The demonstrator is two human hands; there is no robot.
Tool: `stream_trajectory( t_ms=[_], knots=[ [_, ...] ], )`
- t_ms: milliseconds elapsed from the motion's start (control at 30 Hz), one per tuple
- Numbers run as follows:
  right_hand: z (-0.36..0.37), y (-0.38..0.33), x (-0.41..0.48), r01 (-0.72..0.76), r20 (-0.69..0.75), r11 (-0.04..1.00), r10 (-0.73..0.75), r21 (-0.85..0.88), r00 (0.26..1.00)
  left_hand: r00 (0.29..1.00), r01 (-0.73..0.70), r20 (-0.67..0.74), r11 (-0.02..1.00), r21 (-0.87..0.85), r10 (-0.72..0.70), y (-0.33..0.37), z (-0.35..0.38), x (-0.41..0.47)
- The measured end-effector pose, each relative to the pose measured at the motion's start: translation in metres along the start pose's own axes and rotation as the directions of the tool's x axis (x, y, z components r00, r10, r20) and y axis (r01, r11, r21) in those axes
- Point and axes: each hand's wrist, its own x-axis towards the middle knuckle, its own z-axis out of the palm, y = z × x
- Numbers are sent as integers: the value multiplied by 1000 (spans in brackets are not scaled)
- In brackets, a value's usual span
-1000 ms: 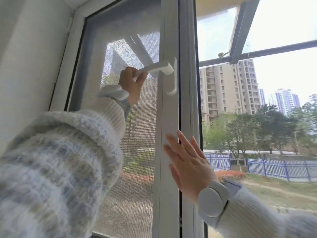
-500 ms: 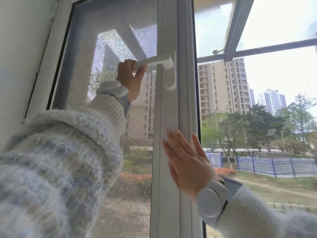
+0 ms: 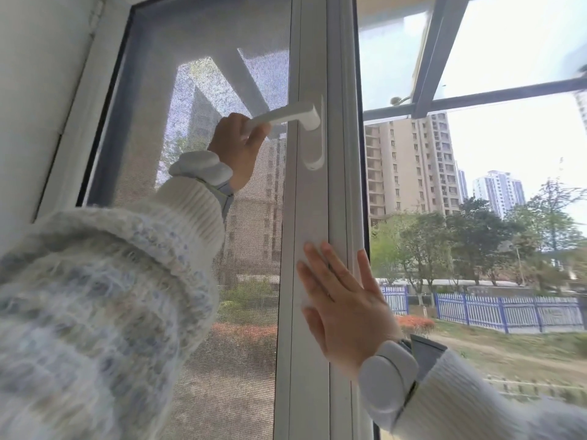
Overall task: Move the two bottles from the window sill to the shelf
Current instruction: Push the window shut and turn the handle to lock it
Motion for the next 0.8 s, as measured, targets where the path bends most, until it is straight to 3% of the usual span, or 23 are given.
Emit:
stream_trajectory(
  t_ms=[200, 467, 800],
  knots=[
    [4, 2, 2, 72, 39, 997, -73, 35, 997, 986, 83, 142, 995, 56, -90, 9, 4, -31],
    [-1, -5, 2, 39, 81, 997, -45, 72, 996, 946, 312, -81, 950, -17, -312, 38, 35, -50],
    [-3, -2, 1, 19, 126, 992, -36, 128, 991, 954, 299, 14, 948, -109, -300, 36, 29, -56]
  ],
)
